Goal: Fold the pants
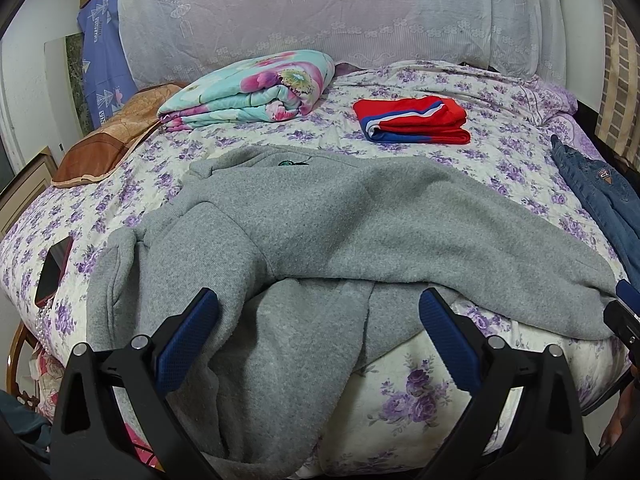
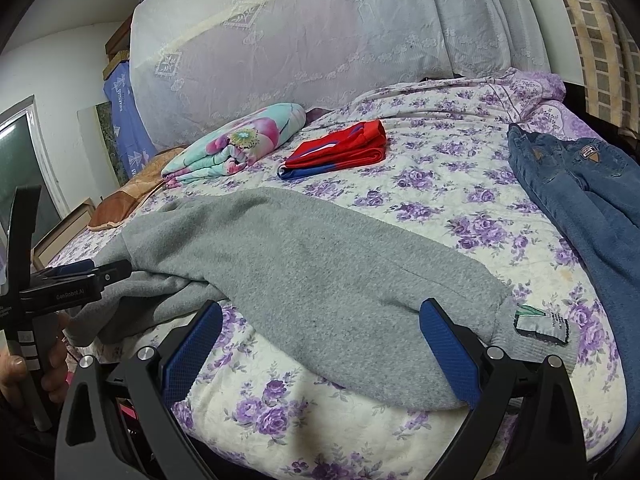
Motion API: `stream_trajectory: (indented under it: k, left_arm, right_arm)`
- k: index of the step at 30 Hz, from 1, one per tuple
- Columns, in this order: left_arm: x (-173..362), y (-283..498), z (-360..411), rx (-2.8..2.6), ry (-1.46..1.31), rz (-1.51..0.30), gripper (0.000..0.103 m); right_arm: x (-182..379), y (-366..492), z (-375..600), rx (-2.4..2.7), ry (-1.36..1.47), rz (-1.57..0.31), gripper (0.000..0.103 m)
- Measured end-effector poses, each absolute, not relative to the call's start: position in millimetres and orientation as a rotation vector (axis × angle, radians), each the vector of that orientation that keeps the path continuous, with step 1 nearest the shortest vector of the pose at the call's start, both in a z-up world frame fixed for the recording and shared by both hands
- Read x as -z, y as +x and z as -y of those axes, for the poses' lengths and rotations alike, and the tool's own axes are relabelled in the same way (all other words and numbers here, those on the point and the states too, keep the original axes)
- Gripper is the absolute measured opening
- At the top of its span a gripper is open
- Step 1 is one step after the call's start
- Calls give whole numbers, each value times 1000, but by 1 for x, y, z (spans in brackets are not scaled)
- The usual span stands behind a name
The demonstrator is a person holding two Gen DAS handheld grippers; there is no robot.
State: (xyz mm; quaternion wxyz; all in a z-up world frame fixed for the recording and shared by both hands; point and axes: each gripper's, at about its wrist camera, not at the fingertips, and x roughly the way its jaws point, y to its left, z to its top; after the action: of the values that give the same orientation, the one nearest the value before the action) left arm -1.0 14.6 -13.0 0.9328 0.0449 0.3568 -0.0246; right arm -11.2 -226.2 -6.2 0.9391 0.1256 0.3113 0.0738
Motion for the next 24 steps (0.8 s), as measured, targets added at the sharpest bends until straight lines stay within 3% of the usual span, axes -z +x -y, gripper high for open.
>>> stream_trajectory:
  k: [24]
  left_arm:
    - [8,0,-27,51,77,-710,98]
  right_arm:
    - [9,-8,231,-143,261,-664,99]
